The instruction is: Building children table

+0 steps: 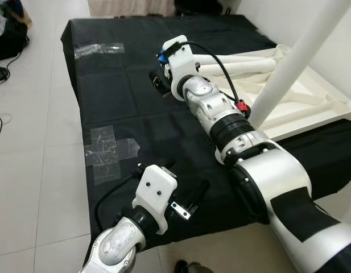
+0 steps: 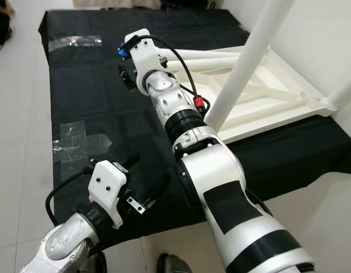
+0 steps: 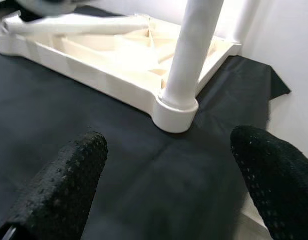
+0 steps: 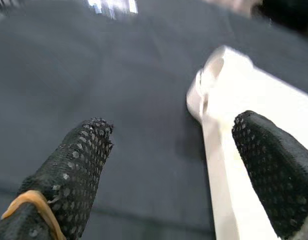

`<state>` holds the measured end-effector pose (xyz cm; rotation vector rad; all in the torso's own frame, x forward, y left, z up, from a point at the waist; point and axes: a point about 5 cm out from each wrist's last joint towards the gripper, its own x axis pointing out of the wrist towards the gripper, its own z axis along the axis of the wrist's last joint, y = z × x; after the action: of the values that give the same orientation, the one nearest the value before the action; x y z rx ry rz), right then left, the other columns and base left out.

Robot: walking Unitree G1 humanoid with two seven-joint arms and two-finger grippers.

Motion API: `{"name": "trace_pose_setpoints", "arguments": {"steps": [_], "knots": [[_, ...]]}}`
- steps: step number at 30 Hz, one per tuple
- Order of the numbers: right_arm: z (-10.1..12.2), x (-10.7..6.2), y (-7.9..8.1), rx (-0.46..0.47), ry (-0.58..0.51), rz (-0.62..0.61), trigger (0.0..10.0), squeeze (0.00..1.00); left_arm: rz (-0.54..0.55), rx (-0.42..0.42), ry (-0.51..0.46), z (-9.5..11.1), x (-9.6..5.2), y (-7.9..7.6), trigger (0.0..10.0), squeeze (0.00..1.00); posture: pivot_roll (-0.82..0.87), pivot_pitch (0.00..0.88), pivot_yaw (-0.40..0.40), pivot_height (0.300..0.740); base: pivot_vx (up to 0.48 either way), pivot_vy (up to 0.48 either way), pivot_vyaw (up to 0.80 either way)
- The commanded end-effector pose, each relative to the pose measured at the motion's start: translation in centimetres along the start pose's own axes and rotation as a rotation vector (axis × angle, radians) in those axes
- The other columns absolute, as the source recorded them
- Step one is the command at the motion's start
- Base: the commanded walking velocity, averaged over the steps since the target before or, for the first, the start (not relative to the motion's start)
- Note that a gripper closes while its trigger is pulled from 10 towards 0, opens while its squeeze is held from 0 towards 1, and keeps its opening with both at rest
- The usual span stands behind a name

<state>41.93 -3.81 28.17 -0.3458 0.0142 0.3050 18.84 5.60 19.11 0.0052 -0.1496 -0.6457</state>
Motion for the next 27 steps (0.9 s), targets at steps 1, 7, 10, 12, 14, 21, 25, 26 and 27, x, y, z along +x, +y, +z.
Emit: {"name": "trace_pose_setpoints", "arguments": {"steps": [1, 7, 10, 12, 14, 21, 25, 26, 27], "knots": [[-0.5, 0.0, 0.1, -0.032, 0.051, -0.034, 10.0, 0.0, -0.019, -0.039, 0.008, 0.2, -0.3, -1.1, 10.0, 0.0, 0.01, 0.367, -0.186, 0.74, 0.0, 0.0, 0.0], [-1.4, -0.1, -1.1, -0.014, 0.085, -0.157, 10.0, 0.0, -0.02, -0.081, 0.015, 0.7, -0.6, -2.2, 10.0, 0.0, 0.0, 0.41, -0.197, 0.74, 0.0, 0.0, 0.0], [-1.7, -0.2, -1.9, -0.012, 0.086, -0.206, 10.0, 0.0, -0.012, -0.086, 0.02, 0.7, -0.8, -2.2, 10.0, 0.0, -0.01, 0.421, -0.202, 0.74, 0.0, 0.0, 0.0], [-1.7, -0.2, -2.2, -0.014, 0.083, -0.226, 10.0, 0.0, -0.009, -0.087, 0.022, 0.8, -0.8, -2.2, 10.0, 0.0, -0.01, 0.422, -0.204, 0.74, 0.0, 0.0, 0.0], [-1.9, -0.2, -2.3, -0.017, 0.087, -0.228, 10.0, 0.0, -0.005, -0.087, 0.027, 0.8, -0.9, -2.1, 10.0, 0.0, -0.01, 0.422, -0.204, 0.74, 0.0, 0.0, 0.0], [-3.7, -0.2, -0.6, -0.077, 0.188, 0.001, 10.0, 0.0, 0.001, -0.082, 0.034, 0.9, -1.0, -2.1, 10.0, 0.0, -0.01, 0.408, -0.201, 0.74, 0.0, 0.0, 0.0], [-4.1, -0.3, -0.3, -0.088, 0.219, 0.077, 10.0, 0.0, 0.005, -0.078, 0.035, 0.9, -0.9, -2.1, 10.0, 0.0, -0.02, 0.402, -0.2, 0.74, 0.0, 0.0, 0.0], [-4.1, -0.3, -0.4, -0.079, 0.221, 0.086, 10.0, 0.0, 0.007, -0.075, 0.034, 1.0, -0.9, -2.1, 10.0, 0.0, -0.02, 0.402, -0.2, 0.74, 0.0, 0.0, 0.0], [-4.1, -0.3, -0.5, -0.08, 0.221, 0.096, 5.1, 0.0, 0.009, -0.072, 0.032, 1.0, -0.8, -2.1, 10.0, 0.0, -0.02, 0.398, -0.199, 0.74, 0.0, 0.0, 0.0]]}}
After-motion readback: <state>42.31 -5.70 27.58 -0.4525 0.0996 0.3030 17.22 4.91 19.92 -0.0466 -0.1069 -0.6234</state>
